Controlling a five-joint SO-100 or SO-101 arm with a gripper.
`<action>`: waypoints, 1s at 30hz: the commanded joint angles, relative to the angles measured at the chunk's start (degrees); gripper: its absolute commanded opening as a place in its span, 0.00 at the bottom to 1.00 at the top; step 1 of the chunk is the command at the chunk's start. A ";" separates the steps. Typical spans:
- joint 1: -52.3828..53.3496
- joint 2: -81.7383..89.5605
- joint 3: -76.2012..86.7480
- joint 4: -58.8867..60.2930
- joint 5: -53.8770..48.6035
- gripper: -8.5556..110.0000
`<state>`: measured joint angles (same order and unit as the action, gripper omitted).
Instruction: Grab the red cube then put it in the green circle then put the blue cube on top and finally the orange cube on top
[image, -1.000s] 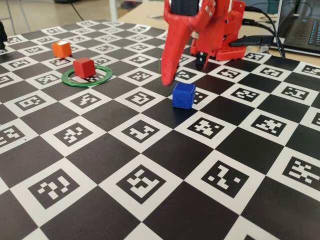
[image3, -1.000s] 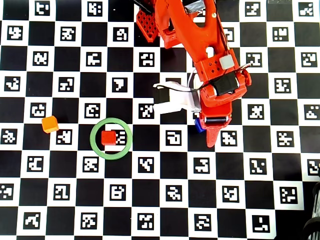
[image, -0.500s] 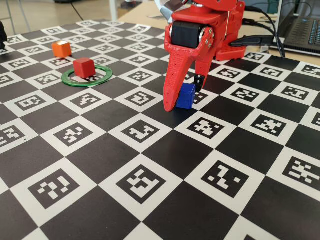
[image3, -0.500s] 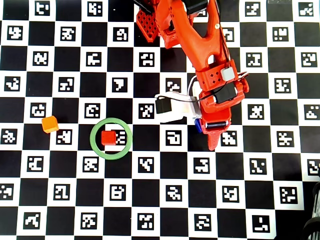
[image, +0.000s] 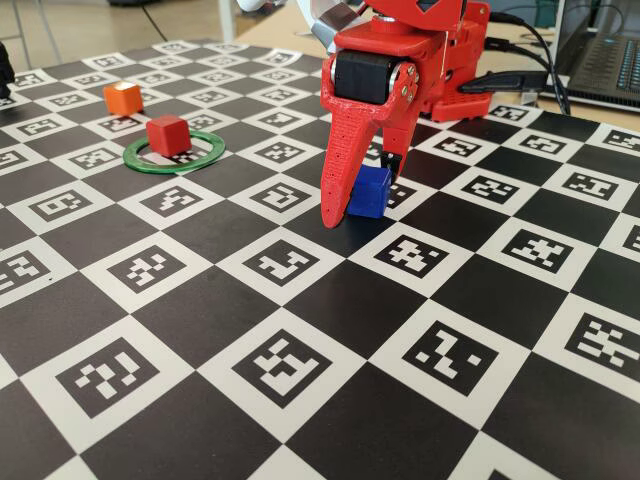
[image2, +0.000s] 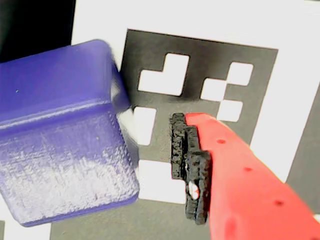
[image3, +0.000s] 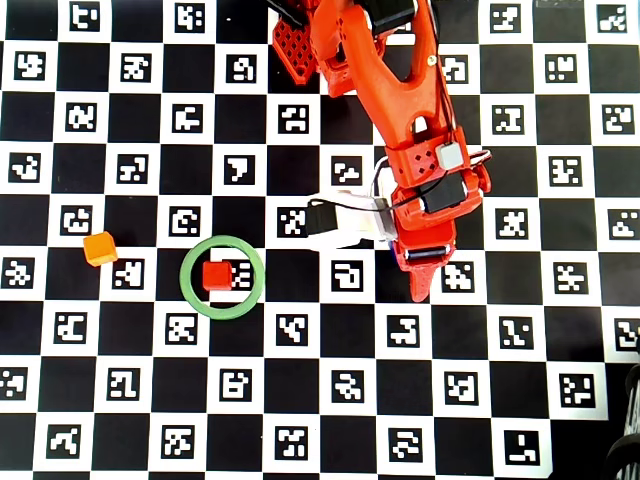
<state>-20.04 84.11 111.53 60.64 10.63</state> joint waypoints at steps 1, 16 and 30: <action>0.44 1.23 -1.93 -0.88 -2.11 0.48; 1.32 1.41 -1.85 -2.29 -11.78 0.47; 2.02 1.67 -1.14 -2.46 -14.50 0.40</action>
<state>-18.11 84.11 111.53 58.80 -3.25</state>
